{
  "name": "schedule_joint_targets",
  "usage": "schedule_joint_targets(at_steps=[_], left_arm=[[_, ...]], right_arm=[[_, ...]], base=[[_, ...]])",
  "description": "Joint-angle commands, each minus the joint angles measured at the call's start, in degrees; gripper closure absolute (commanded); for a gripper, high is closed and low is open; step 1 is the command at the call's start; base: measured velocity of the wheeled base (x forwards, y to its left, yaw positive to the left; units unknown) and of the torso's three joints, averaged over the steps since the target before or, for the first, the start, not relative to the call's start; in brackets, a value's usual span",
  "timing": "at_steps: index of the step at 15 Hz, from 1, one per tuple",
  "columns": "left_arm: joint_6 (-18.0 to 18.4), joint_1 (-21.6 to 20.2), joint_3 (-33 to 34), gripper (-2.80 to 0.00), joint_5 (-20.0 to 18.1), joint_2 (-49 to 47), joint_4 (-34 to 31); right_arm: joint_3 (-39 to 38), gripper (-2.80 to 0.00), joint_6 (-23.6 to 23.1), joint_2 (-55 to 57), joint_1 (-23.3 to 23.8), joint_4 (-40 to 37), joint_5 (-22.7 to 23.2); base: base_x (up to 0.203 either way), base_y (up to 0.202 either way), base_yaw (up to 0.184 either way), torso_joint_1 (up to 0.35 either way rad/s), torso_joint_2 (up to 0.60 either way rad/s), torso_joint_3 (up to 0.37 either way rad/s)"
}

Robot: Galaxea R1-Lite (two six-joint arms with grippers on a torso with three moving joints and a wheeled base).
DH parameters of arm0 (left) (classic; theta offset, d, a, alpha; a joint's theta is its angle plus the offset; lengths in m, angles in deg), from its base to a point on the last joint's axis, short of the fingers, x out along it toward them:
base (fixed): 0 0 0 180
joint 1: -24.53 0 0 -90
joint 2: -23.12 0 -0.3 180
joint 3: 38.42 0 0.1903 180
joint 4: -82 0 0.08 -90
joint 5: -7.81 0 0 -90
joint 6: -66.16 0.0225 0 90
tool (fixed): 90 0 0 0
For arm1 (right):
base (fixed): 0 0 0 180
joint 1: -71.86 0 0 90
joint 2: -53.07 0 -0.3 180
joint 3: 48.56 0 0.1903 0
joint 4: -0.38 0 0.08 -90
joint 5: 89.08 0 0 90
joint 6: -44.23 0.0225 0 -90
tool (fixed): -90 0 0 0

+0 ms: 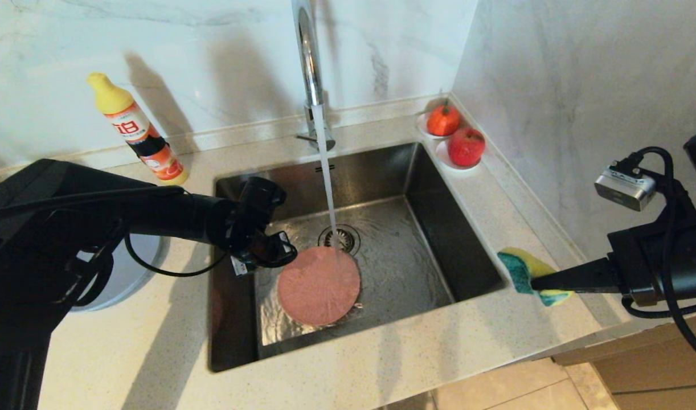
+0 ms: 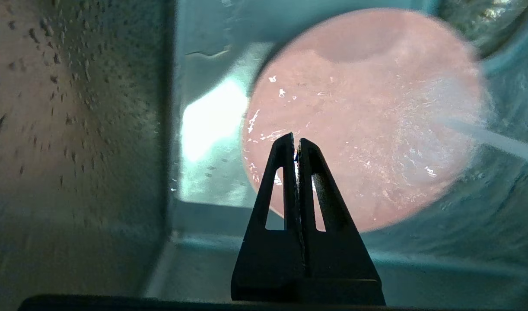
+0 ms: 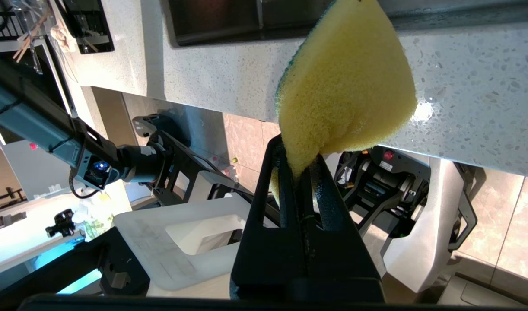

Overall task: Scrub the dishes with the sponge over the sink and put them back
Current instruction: Rinse the plate

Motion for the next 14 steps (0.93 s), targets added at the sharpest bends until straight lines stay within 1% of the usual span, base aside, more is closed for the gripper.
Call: schedule_joint_targets(at_steps=[1, 3, 9, 11, 14], left_arm=[[-0.29, 1.34, 0.91, 0.0, 0.31, 3.79, -0.09], [-0.17, 1.9, 1.59, 0.0, 0.89, 5.47, -0.11], [0.1, 1.82, 4.14, 0.0, 1.53, 11.49, -0.49], [0.4, 1.78, 4.97, 0.0, 3.31, 13.52, -0.62], [0.37, 1.81, 6.04, 0.0, 3.51, 15.63, -0.55]], right_arm=[[-0.11, 0.0, 0.07, 0.07, -0.01, -0.08, 0.23], [-0.2, 0.0, 0.07, 0.41, -0.01, -0.08, 0.32], [-0.28, 0.0, -0.02, -0.02, -0.01, -0.16, 0.32], [-0.9, 0.0, -0.02, 0.08, -0.01, -0.08, 0.23], [-0.99, 0.0, -0.02, 0.16, -0.01, -0.08, 0.23]], base=[[0.0, 0.0, 0.0, 0.0, 0.0, 0.0], [0.0, 0.0, 0.0, 0.0, 0.0, 0.0], [0.0, 0.0, 0.0, 0.0, 0.0, 0.0], [0.0, 0.0, 0.0, 0.0, 0.0, 0.0], [0.0, 0.0, 0.0, 0.0, 0.0, 0.0]])
